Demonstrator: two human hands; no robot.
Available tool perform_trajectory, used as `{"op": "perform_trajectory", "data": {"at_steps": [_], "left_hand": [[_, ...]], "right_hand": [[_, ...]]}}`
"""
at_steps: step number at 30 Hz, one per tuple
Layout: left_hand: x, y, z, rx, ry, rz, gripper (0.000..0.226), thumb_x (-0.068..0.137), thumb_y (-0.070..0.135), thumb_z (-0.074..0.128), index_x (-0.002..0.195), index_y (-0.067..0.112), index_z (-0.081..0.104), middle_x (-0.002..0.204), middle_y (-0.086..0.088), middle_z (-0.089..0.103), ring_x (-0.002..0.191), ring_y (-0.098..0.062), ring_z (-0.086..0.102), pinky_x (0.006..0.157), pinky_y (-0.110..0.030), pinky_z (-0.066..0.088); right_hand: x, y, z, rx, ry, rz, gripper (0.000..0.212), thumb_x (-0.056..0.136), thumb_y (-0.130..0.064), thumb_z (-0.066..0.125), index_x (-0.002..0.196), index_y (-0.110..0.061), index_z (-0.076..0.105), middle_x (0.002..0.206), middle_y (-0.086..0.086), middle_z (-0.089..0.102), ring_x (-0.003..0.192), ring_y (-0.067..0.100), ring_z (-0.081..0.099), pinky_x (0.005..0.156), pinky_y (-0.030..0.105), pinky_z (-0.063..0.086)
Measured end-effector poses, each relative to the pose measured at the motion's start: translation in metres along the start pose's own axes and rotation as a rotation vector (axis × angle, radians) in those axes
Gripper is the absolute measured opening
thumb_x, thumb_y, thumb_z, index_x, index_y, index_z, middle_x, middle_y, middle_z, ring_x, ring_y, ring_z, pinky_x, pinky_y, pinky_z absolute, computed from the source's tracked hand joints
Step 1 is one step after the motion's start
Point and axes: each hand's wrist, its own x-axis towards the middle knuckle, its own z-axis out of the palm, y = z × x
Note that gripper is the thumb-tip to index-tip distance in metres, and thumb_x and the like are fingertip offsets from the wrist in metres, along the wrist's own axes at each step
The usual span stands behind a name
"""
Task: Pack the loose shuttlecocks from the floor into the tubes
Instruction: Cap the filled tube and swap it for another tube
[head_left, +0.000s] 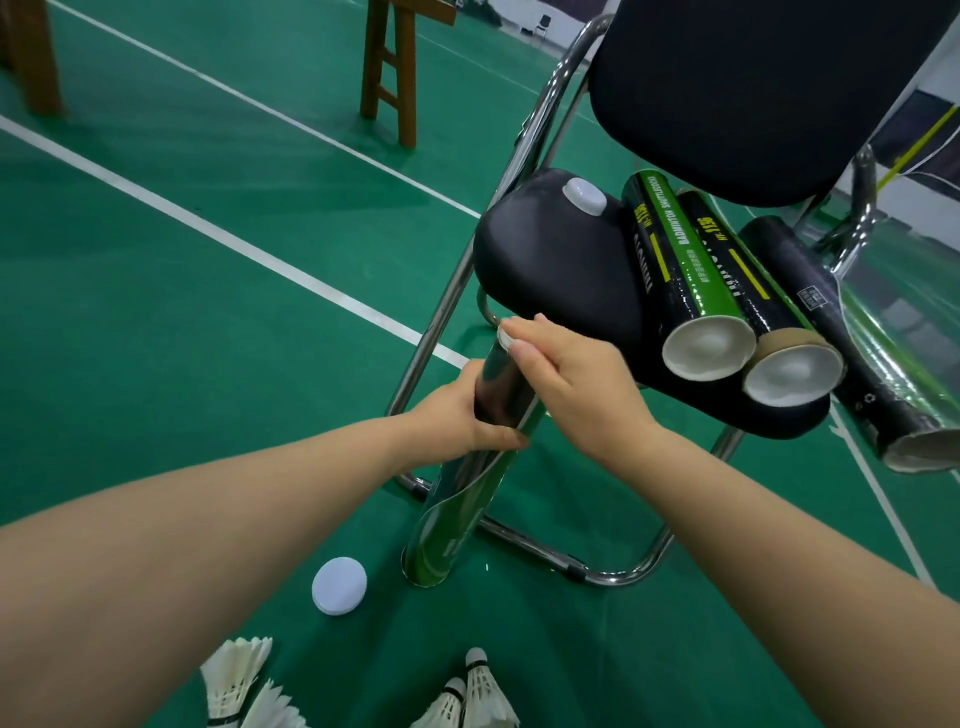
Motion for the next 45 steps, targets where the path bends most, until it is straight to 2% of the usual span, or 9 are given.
{"op": "perform_trajectory", "data": {"at_steps": [4,7,13,16,20,27,37,42,45], "left_hand": [[0.001,0.003,0.002,-0.008,-0.034,0.002,0.072,0.075,0.026,0.079,0.131,0.024,0.035,0.116,0.001,0.062,0.106,-0.015,0.058,0.089,-0.027,0.046],[0.0,0.002,0.0,-0.011,-0.022,-0.002,0.071,0.074,0.026,0.079,0.131,0.024,0.037,0.116,0.001,0.061,0.107,-0.014,0.057,0.089,-0.027,0.045],[-0.002,0.005,0.002,-0.002,-0.017,-0.003,0.068,0.075,0.024,0.079,0.128,0.024,0.036,0.113,0.003,0.06,0.099,-0.01,0.056,0.077,-0.018,0.044],[-0.002,0.005,0.001,-0.008,-0.012,-0.01,0.068,0.075,0.024,0.079,0.128,0.023,0.037,0.115,0.002,0.06,0.104,-0.013,0.057,0.085,-0.024,0.044],[-0.002,0.007,0.002,-0.005,-0.034,-0.02,0.068,0.075,0.025,0.078,0.129,0.024,0.036,0.115,0.002,0.06,0.102,-0.013,0.056,0.08,-0.02,0.044],[-0.002,0.005,0.0,0.012,-0.028,-0.028,0.073,0.073,0.028,0.08,0.131,0.024,0.036,0.116,0.001,0.061,0.108,-0.016,0.057,0.094,-0.032,0.047],[-0.004,0.013,0.009,0.055,-0.039,-0.054,0.076,0.071,0.027,0.081,0.132,0.025,0.035,0.112,0.002,0.061,0.107,-0.017,0.058,0.09,-0.031,0.047],[-0.017,-0.024,-0.001,0.365,-0.227,-0.236,0.101,0.071,0.035,0.08,0.149,0.024,0.015,0.149,-0.003,0.035,0.134,-0.024,0.036,0.11,-0.037,0.031],[-0.036,-0.07,-0.017,0.751,-0.393,-0.513,0.085,0.083,0.044,0.067,0.149,0.016,0.02,0.15,-0.008,0.034,0.134,-0.025,0.037,0.108,-0.033,0.033]], "right_hand": [[-0.006,-0.002,0.005,0.035,0.323,-0.039,0.018,0.09,-0.018,0.058,0.097,-0.013,0.074,0.094,-0.002,0.072,0.088,0.011,0.065,0.086,0.032,0.052],[-0.009,0.004,0.006,-0.077,0.4,-0.129,0.017,0.088,-0.015,0.057,0.085,-0.009,0.073,0.078,0.002,0.072,0.073,0.019,0.065,0.092,0.028,0.046],[-0.01,0.008,0.011,0.034,0.329,-0.137,0.023,0.088,-0.016,0.054,0.1,-0.01,0.073,0.097,0.004,0.073,0.092,0.024,0.067,0.101,0.031,0.04],[-0.009,0.007,0.007,-0.016,0.272,-0.131,0.026,0.09,-0.021,0.051,0.1,-0.012,0.072,0.093,0.004,0.073,0.087,0.024,0.066,0.082,0.036,0.052],[-0.013,0.01,0.002,-0.162,0.263,-0.163,0.028,0.09,-0.024,0.047,0.085,-0.01,0.072,0.075,0.005,0.07,0.069,0.024,0.063,0.062,0.032,0.05],[-0.018,0.01,0.0,-0.032,0.174,-0.16,0.029,0.092,-0.023,0.045,0.096,-0.008,0.071,0.09,0.007,0.072,0.088,0.028,0.064,0.077,0.045,0.052],[-0.026,0.018,0.004,-0.022,0.231,-0.099,0.017,0.078,-0.022,0.063,0.088,-0.008,0.068,0.086,0.003,0.067,0.082,0.023,0.061,0.073,0.043,0.052],[-0.043,0.032,0.016,0.053,0.347,-0.032,0.021,0.075,-0.03,0.067,0.082,-0.013,0.056,0.11,-0.002,0.047,0.113,0.014,0.041,0.101,0.027,0.034],[-0.063,0.041,0.012,0.162,0.402,0.075,0.028,0.076,-0.027,0.074,0.081,-0.021,0.047,0.121,-0.005,0.038,0.113,0.003,0.036,0.094,0.0,0.024]]}}
